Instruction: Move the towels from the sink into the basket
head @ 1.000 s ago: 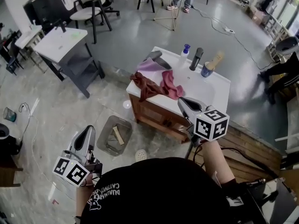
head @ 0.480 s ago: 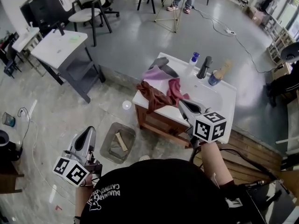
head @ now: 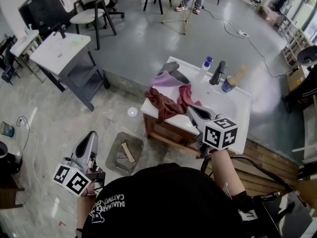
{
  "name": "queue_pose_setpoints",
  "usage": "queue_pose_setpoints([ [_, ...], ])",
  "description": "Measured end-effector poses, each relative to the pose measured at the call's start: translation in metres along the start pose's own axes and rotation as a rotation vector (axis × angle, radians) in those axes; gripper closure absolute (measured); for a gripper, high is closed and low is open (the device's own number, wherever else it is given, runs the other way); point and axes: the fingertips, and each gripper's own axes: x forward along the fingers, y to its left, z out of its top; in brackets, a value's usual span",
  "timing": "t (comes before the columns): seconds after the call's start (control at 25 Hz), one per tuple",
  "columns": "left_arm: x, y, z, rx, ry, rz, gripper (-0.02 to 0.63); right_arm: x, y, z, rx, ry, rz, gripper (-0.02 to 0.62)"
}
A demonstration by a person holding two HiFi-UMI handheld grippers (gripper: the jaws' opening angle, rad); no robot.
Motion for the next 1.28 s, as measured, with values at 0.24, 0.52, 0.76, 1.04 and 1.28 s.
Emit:
queue_pose_setpoints([
  [0.24, 0.003, 0.004, -0.017, -0.053, 0.011, 0.006, 0.602, 0.008, -0.007, -0.006, -0.001, 0.037, 0.005, 0.589],
  [0.52, 0.007, -0.001, -0.016, -0.080, -0.020, 0.069, 0.603, 0.029, -0.017, -0.002, -0.010, 0.090, 0.068, 0.589],
  [0.76, 0.007, -0.007, -0.015, -0.090, -0.043, 0.157, 0.602, 0.050, -0.021, 0.013, -0.046, 0.119, 0.140, 0.589],
  [1.04, 0.001, -0.014, -0.016, -0.089, -0.072, 0.252, 0.602, 0.079, -0.032, 0.003, -0.017, 0.185, 0.208, 0.589],
  [1.28, -0.027, -0.013, -0.019, -0.094, -0.117, 0.376, 0.602, 0.111, -0.030, -0.021, -0.127, 0.298, 0.248, 0.589],
])
